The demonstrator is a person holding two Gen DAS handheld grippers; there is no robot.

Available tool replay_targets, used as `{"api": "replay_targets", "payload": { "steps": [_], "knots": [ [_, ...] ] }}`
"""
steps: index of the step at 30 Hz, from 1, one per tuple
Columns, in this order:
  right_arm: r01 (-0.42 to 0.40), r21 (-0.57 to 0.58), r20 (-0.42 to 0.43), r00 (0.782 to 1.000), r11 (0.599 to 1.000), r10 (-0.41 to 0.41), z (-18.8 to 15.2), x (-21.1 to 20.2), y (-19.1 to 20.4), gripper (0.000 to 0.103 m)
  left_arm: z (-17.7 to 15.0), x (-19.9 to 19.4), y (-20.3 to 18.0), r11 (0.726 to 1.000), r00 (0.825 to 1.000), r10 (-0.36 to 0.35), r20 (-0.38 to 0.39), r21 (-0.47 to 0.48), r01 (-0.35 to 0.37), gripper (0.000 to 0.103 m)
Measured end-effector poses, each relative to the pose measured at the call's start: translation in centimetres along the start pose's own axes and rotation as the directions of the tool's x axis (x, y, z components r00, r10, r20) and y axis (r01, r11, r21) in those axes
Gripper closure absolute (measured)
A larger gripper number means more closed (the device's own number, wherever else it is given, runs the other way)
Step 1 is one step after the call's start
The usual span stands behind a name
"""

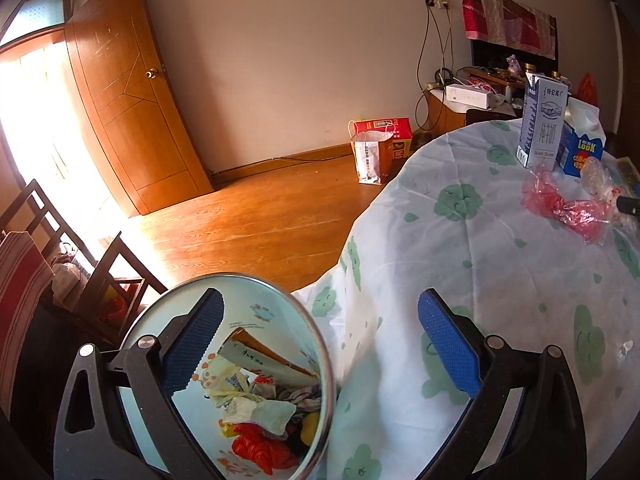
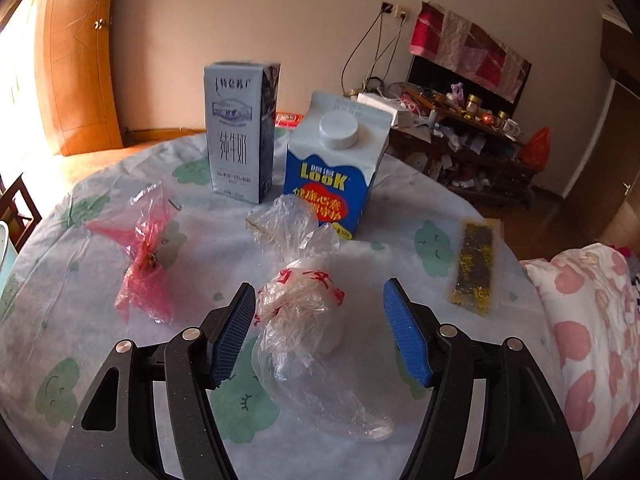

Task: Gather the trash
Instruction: 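Grasp the clear plastic bag with red print on the table with the right gripper, then grasp the pink plastic bag with the left gripper while the right holds the clear bag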

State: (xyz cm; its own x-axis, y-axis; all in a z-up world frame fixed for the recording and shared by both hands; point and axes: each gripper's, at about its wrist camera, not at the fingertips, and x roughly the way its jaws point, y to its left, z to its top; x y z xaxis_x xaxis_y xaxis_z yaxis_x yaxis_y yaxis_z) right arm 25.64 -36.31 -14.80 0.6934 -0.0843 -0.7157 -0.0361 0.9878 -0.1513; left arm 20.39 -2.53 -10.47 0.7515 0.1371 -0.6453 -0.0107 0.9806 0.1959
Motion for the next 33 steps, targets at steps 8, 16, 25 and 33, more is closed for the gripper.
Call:
{"api": "replay_targets", "payload": {
  "steps": [8, 16, 25, 33],
  "knots": [
    [-0.075, 0.067, 0.025, 0.997, 0.995, 0.074, -2.1, -3.4, -2.9, 0.079, 2.7, -0.2, -6.8, 0.991, 0.992, -0.123, -0.005, 0.048, 0.123, 0.006],
    [-0.058, 0.108, 0.085, 0.995, 0.993, 0.049, -4.7, -7.3, -5.8, 0.079, 4.5, 0.1, -12.7, 0.976, 0.985, -0.173, 0.024, 0.140, 0.168, 0.006],
    [-0.050, 0.136, 0.103, 0.994, 0.989, 0.036, -5.5, -8.0, -8.0, 0.077, 6.9, 3.9, -14.4, 0.961, 0.973, -0.231, -0.014, 0.153, 0.230, 0.023],
    [-0.061, 0.152, 0.104, 0.994, 0.986, 0.045, -5.7, -7.6, -7.7, 0.077, 5.9, 5.5, -15.3, 0.907, 0.910, -0.391, -0.134, 0.111, 0.406, 0.091]
  ]
}}
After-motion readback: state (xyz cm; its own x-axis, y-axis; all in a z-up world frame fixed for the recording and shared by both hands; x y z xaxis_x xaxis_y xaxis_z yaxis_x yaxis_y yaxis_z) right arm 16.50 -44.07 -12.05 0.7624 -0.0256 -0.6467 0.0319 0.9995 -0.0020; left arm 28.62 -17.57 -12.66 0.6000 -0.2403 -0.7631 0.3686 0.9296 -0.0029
